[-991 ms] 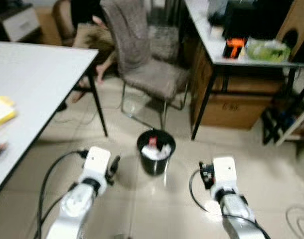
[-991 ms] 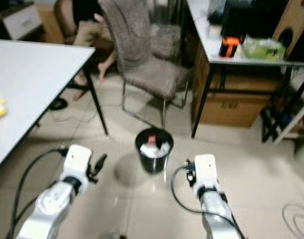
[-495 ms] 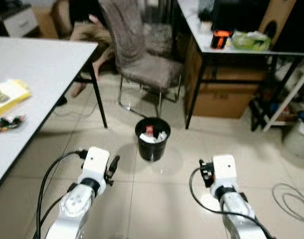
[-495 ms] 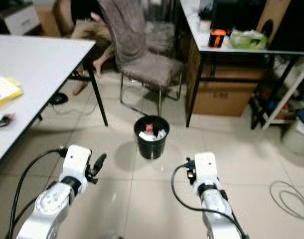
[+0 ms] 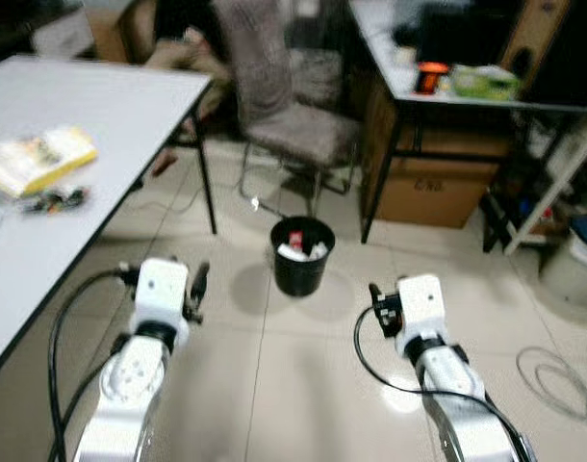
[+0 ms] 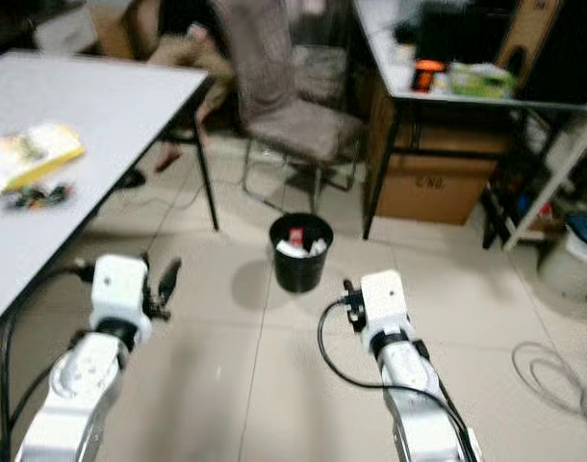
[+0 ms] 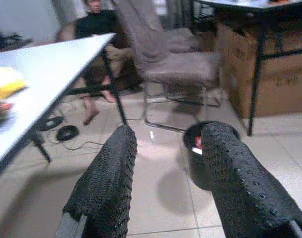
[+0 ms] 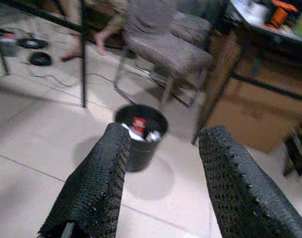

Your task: Picking trash to rubbish bin

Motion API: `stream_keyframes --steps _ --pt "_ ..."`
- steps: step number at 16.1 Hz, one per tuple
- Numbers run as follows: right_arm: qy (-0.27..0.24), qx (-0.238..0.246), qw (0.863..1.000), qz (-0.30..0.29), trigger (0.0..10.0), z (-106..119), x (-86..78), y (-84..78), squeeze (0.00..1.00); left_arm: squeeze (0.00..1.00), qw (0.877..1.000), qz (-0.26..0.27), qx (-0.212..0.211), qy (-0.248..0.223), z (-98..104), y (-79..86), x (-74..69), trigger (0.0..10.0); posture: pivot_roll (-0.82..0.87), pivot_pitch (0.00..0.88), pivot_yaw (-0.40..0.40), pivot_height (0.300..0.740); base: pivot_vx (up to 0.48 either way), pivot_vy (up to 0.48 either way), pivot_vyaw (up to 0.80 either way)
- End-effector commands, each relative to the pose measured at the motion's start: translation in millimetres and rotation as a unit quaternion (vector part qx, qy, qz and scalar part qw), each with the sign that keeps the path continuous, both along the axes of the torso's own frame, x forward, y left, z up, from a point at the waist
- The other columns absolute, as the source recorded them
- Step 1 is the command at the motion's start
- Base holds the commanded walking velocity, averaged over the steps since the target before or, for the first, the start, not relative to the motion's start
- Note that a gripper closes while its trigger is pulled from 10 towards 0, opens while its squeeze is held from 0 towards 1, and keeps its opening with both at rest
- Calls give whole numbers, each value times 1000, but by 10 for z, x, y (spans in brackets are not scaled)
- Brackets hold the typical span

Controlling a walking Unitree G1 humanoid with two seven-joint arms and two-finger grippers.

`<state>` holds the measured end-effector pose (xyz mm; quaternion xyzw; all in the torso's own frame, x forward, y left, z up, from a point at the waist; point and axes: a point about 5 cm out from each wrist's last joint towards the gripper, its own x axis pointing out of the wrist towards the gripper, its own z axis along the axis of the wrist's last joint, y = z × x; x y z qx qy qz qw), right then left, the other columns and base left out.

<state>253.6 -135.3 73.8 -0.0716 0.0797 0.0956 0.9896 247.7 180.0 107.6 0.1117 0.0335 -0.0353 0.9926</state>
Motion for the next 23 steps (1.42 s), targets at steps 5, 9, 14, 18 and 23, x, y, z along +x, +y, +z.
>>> stream_keyframes --steps 5,9,14,18,23 --pt "-48 19 997 55 10000 266 82 139 0 0 999 27 12 -39 207 95 34 10000 67 0 -57 740 48 0 800" --pt "-47 25 995 87 10000 274 57 247 0 0 997 43 25 -58 365 201 93 10000 72 0 -60 740 306 0 800" --pt "-61 32 993 99 10000 335 58 263 0 0 997 46 31 -51 395 240 155 10000 64 0 -53 740 340 0 800" --pt "-69 37 989 122 10000 368 41 318 0 0 997 59 30 -41 365 282 155 10000 65 0 -53 740 348 0 800" --pt "-74 37 986 143 10000 385 19 382 0 0 997 58 27 -32 340 288 142 10000 68 0 -50 740 346 0 800"
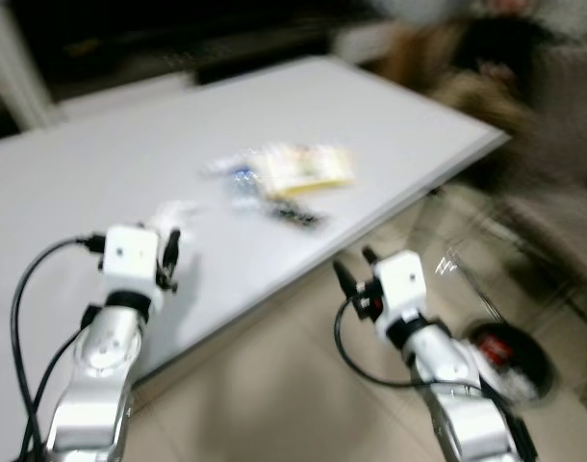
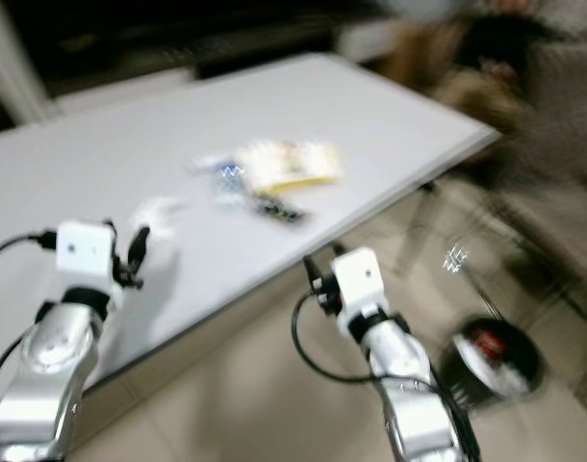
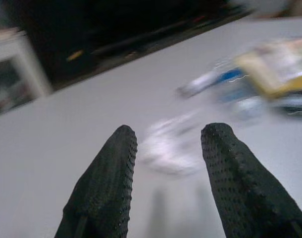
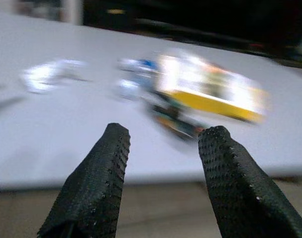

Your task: Picking trash to rubbish bin

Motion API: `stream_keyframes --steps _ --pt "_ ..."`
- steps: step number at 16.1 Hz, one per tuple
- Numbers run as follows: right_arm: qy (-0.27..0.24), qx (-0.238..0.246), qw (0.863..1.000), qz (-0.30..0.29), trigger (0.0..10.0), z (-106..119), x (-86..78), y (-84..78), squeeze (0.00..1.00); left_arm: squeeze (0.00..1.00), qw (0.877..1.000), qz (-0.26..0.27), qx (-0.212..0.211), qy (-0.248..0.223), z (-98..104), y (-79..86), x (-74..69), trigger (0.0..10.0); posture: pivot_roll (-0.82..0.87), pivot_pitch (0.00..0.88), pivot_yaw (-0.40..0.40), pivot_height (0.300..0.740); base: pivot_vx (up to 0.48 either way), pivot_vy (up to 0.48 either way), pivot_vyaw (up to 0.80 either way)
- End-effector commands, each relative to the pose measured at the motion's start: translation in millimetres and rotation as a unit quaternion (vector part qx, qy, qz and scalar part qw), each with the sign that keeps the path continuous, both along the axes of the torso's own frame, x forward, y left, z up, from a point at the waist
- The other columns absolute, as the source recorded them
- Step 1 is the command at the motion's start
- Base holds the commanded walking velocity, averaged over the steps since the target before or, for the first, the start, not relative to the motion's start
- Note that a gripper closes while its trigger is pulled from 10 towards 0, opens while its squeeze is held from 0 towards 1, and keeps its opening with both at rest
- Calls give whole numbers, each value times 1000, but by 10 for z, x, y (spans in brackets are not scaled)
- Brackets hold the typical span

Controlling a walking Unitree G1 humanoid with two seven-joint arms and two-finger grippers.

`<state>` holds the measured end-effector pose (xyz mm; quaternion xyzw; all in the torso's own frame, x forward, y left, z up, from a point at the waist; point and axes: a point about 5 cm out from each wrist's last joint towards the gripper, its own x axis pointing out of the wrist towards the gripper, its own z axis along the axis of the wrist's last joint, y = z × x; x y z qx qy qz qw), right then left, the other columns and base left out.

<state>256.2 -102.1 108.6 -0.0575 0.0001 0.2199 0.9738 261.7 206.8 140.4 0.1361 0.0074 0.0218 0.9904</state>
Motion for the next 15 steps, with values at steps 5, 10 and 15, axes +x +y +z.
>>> stream_keyframes --steps 5,10,15 --pt "-26 13 999 -32 10000 88 10 -67 0 0 1000 -10 -3 8 -7 -13 7 10000 62 0 -38 740 348 0 304" --pt "-54 -1 987 -149 10000 158 -31 -401 0 0 995 -77 -56 29 -96 -186 35 10000 42 0 -17 740 238 0 0" --pt "-33 -3 981 -192 10000 125 -111 -561 0 0 988 -132 -76 38 -101 -351 216 10000 5 0 15 740 0 0 0"
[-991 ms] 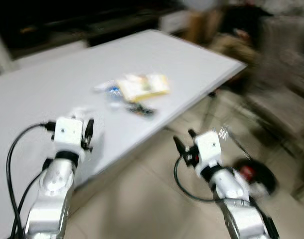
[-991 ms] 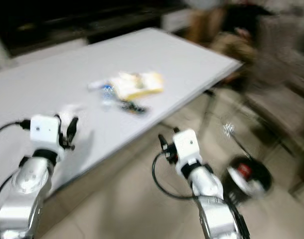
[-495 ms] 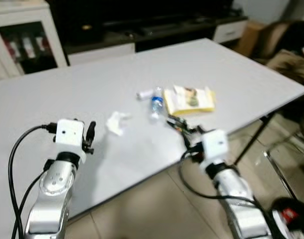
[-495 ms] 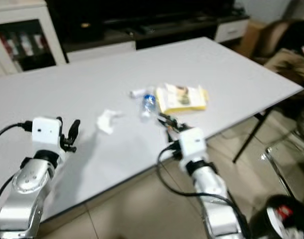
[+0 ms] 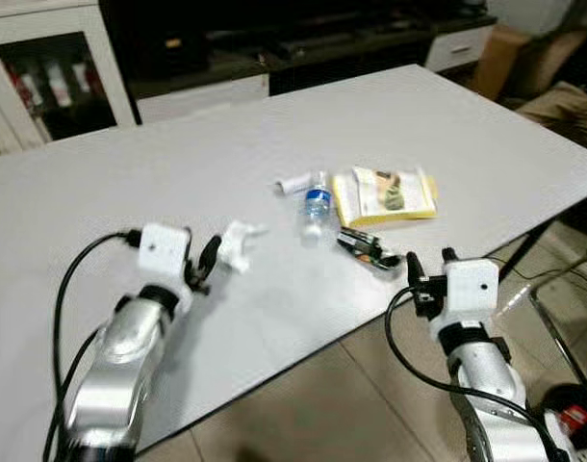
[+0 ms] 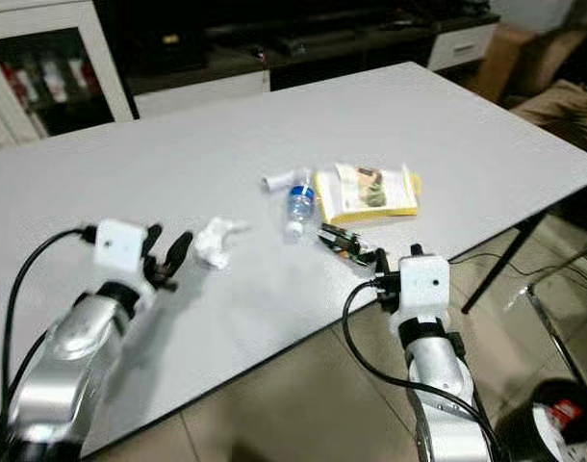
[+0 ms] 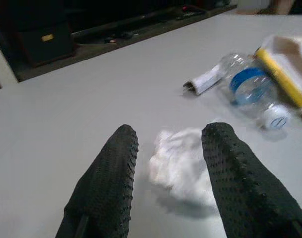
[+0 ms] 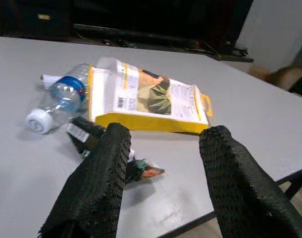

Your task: Picking trash to rubbish bin

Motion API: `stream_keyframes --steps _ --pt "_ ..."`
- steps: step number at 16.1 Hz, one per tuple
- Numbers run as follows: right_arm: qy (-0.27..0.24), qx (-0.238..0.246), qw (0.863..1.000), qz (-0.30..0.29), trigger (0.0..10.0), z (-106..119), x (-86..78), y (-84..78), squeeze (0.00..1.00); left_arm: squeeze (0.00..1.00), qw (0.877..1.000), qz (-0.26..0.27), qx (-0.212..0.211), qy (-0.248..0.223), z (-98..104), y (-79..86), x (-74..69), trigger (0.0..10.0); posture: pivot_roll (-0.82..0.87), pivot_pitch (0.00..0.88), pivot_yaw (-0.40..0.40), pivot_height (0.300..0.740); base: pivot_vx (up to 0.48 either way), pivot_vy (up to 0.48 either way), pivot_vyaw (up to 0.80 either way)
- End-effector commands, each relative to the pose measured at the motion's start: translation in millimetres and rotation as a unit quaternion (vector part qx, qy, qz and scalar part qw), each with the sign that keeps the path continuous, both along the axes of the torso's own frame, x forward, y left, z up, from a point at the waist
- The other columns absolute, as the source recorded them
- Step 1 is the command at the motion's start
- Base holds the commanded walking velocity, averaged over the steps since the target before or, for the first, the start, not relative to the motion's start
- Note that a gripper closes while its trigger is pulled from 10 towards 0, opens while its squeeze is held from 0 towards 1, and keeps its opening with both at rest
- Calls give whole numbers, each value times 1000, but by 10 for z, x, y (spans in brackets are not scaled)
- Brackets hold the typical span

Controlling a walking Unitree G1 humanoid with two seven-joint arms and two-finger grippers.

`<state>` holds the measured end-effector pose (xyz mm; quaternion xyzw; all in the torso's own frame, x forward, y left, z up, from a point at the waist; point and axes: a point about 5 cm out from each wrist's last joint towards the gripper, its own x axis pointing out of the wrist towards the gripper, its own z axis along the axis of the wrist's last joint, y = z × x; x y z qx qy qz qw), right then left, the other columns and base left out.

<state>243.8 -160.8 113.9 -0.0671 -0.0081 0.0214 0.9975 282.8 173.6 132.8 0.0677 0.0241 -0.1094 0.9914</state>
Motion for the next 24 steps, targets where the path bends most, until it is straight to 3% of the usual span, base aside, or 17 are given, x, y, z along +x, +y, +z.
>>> stream_keyframes --steps 1,2,3,8,13,17,22,23,24 --pt "-8 -3 1000 15 10000 75 12 56 0 0 1000 -16 -21 11 -39 -50 61 10000 0 0 19 740 0 0 0" --pt "0 -4 1000 25 10000 67 2 94 0 965 999 -20 -22 11 -46 -59 118 10000 -4 0 20 740 0 0 0" --pt "1 -3 1000 30 10000 68 -10 112 0 1000 999 -28 -28 15 -52 -75 157 10000 -7 0 23 740 0 0 0" --pt "23 6 999 34 10000 17 -156 166 0 1000 997 -52 -49 31 -53 -96 563 10000 -39 0 50 740 0 0 0" --pt "30 3 999 19 10000 20 -202 103 0 1000 995 -66 -34 73 -181 -159 806 10000 -94 0 56 740 0 0 0" --pt "34 -6 999 11 10000 39 -267 49 0 1000 992 -61 -38 102 -278 -236 871 10000 -137 0 59 740 0 0 0" --pt "40 -18 999 6 10000 99 -371 -25 0 1000 991 0 -18 130 -405 -136 872 10000 -198 44 48 740 0 0 0" --pt "44 -22 999 8 10000 114 -412 -32 0 353 989 11 -35 144 -466 -132 847 10000 -215 51 43 740 0 0 0" --pt "46 -24 999 10 10000 123 -435 -22 0 0 987 24 -40 155 -519 -111 822 10000 -218 52 42 740 0 0 0"
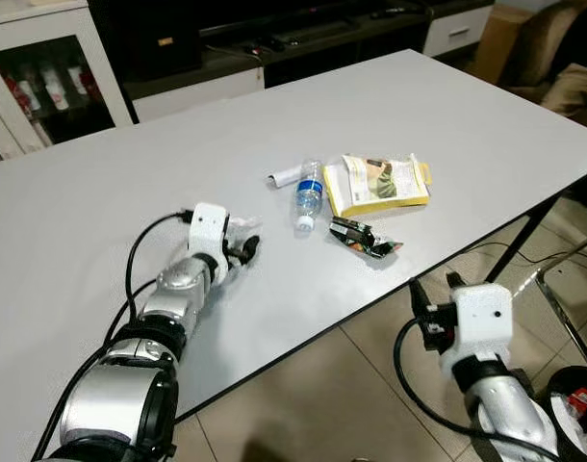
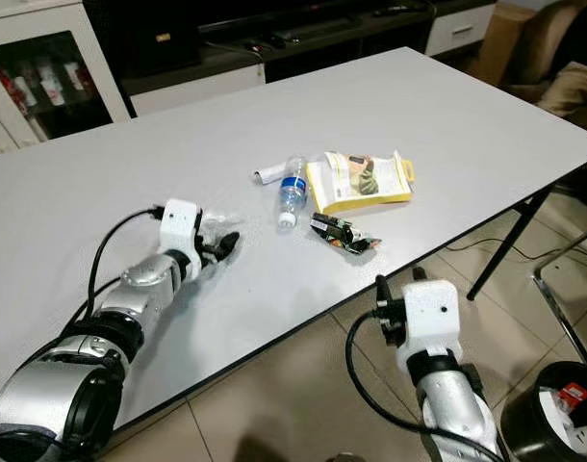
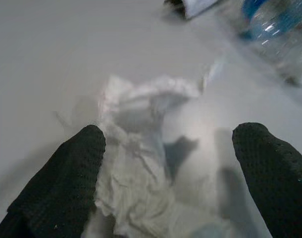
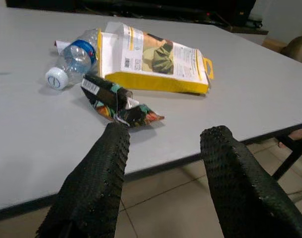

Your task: Picking trash to rubbish bin

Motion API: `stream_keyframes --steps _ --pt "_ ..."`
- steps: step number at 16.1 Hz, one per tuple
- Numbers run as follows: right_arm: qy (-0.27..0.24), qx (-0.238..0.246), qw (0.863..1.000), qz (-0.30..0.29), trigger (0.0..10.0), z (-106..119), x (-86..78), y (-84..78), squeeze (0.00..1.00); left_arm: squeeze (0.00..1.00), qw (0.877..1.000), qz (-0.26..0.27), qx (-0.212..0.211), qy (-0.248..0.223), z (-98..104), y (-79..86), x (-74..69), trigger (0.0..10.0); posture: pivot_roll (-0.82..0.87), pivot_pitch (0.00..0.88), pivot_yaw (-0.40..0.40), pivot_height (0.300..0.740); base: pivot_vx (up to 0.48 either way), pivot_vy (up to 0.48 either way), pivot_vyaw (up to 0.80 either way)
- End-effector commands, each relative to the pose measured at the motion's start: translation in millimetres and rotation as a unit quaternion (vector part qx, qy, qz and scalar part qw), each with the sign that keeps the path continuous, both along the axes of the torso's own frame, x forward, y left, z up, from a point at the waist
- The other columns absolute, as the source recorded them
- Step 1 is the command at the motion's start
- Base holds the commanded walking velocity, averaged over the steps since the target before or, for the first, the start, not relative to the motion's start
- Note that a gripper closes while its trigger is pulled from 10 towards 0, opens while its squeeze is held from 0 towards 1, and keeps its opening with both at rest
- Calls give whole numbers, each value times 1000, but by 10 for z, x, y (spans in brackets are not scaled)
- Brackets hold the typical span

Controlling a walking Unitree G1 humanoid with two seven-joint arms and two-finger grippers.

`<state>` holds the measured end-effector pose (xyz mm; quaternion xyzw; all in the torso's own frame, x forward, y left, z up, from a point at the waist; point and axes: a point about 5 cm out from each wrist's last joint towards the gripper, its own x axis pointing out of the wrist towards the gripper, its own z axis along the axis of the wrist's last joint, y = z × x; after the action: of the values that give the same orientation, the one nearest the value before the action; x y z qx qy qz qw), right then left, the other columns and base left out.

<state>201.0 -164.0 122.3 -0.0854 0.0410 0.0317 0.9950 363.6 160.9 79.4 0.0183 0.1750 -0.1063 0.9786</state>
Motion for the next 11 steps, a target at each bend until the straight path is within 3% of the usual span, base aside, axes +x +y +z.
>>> stream_keyframes --steps 1,6,7,11 --pt "-1 -5 1000 5 10000 42 -15 15 0 0 1000 18 -2 3 -2 31 6 10000 -226 53 40 740 0 0 0" --pt "26 15 998 60 10000 24 -53 117 0 0 999 31 -3 7 -15 71 3 10000 -228 49 39 740 0 0 0" --pt "47 28 994 92 10000 -14 -83 181 0 0 1000 30 -3 8 -13 72 5 0 -226 48 39 740 0 0 0" --pt "130 74 969 195 10000 -137 -219 364 0 0 1000 14 -3 13 -28 63 -5 0 -222 42 36 740 0 0 0"
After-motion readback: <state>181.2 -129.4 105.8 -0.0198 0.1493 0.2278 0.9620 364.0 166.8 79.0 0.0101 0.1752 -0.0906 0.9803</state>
